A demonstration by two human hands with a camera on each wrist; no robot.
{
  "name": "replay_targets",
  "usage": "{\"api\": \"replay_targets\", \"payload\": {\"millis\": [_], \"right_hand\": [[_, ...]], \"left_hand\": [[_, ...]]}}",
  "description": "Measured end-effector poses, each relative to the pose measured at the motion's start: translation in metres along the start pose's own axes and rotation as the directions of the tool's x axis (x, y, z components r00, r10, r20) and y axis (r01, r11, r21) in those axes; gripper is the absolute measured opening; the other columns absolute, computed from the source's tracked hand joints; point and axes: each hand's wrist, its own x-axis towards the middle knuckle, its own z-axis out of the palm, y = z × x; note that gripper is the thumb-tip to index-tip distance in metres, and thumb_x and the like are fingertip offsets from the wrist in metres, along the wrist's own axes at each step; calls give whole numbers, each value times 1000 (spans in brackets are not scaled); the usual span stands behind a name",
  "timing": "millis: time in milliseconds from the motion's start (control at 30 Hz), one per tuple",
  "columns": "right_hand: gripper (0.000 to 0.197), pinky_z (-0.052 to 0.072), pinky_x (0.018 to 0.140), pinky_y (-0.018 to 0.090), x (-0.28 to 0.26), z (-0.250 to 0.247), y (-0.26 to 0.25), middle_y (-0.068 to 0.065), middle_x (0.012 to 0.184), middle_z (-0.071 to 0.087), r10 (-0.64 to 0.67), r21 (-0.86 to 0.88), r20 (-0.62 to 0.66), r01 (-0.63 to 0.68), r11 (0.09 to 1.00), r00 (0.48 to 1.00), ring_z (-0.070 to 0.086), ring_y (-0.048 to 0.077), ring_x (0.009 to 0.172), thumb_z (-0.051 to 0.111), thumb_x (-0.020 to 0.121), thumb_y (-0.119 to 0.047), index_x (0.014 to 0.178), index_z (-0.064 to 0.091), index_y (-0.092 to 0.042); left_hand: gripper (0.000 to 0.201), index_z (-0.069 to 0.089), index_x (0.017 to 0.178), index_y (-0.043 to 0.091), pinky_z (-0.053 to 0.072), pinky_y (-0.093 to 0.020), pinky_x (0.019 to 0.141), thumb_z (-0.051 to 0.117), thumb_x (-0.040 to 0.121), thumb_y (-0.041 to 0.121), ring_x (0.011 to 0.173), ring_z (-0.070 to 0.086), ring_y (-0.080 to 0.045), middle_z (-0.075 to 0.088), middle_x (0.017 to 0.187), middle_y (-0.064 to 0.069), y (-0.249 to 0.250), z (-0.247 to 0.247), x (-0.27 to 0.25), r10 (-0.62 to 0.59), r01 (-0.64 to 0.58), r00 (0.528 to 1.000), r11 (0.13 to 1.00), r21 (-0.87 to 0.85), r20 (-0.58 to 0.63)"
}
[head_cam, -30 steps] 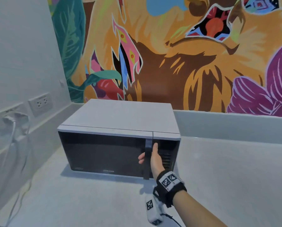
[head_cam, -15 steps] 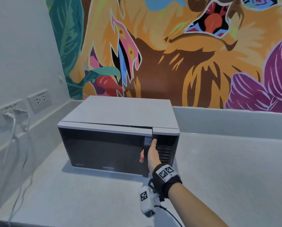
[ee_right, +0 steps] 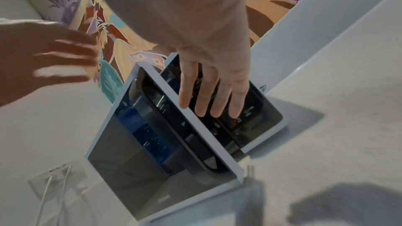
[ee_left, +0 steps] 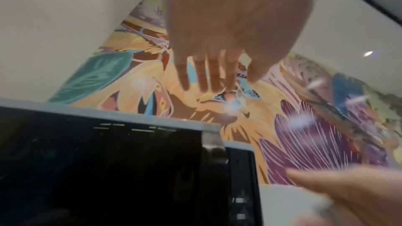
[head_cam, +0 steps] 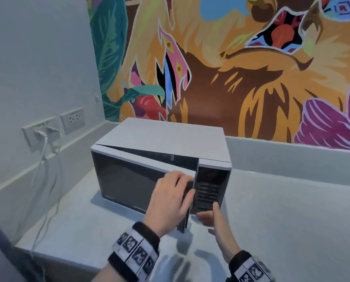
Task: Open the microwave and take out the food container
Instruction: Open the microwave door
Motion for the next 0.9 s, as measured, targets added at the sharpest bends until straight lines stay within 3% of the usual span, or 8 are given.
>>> {"api": "replay_targets", "payload": {"millis": [100, 133, 233, 333, 466, 633, 766, 900], "right_hand": [[58, 38, 85, 31, -7, -11, 20, 12, 111, 69, 192, -120, 65, -183, 976, 979, 56, 19, 94, 27, 99, -41, 99, 74, -7], [52, 37, 78, 29, -26, -9, 24, 14, 114, 66, 352, -243, 196, -303, 922, 915, 53, 18, 92, 31, 99, -37, 106, 71, -4], [66, 38, 66, 26, -32, -12, 60, 10, 94, 65, 386, -259, 208, -330, 908, 899, 54, 19, 79, 18, 100, -41, 77, 73, -11], [64, 41, 69, 28, -41, -2, 70, 6, 86, 67, 300, -238, 170, -256, 937, 939, 56, 19, 75, 23, 99, -39, 67, 72, -15], [49, 44, 72, 27, -31, 39, 55, 1, 91, 69, 104, -292, 290, -16, 956, 951, 60, 17, 80, 34, 97, -39, 84, 74, -14], [32, 42, 73, 21, -1, 67, 17, -1, 102, 65, -65, -329, 380, 200, 923, 923, 60, 14, 93, 41, 94, -28, 95, 70, -14], [31, 37, 76, 26, 16, 87, -1, -1, 94, 60, -144, -433, 410, 331, 839, 901, 58, 23, 101, 44, 94, -27, 99, 67, -7], [32, 34, 79, 25, 27, 97, -7, 3, 105, 60, -189, -476, 397, 378, 794, 898, 52, 15, 97, 43, 94, -29, 107, 65, -10]], "left_hand": [[69, 34, 142, 11, 24, -46, 117, 16, 89, 52, 141, 28, -29, 38, 149, -11, 23, 10, 31, -191, 154, 948, 975, 160, 254], [71, 34, 141, 8, 22, -47, 117, 15, 90, 53, 140, 27, -30, 39, 147, -13, 32, 14, 3, -381, 314, 881, 914, 255, 280], [61, 42, 131, 3, 32, -44, 111, 25, 95, 49, 130, 38, -32, 49, 133, -15, 37, 19, -15, -447, 352, 863, 867, 353, 237], [49, 56, 110, 7, 45, -39, 96, 29, 96, 45, 110, 52, -28, 58, 111, -10, 43, -1, -36, -502, 437, 853, 838, 328, 147], [30, 60, 67, 12, 53, -35, 53, 63, 81, 38, 68, 62, -25, 60, 68, -7, 26, -38, -80, -559, 549, 824, 753, 364, -86], [61, 52, 126, -1, 49, -47, 89, 48, 86, 46, 111, 56, -34, 56, 125, -22, -5, -60, -114, -734, 686, 667, 540, 488, -126], [65, 50, 127, -4, 33, -59, 95, 60, 79, 39, 117, 46, -42, 50, 127, -28, -39, -62, -129, -755, 731, 615, 435, 526, -229], [64, 47, 128, -3, 23, -65, 102, 65, 77, 32, 124, 35, -46, 42, 132, -32, -67, -67, -138, -767, 780, 564, 375, 500, -305]]}}
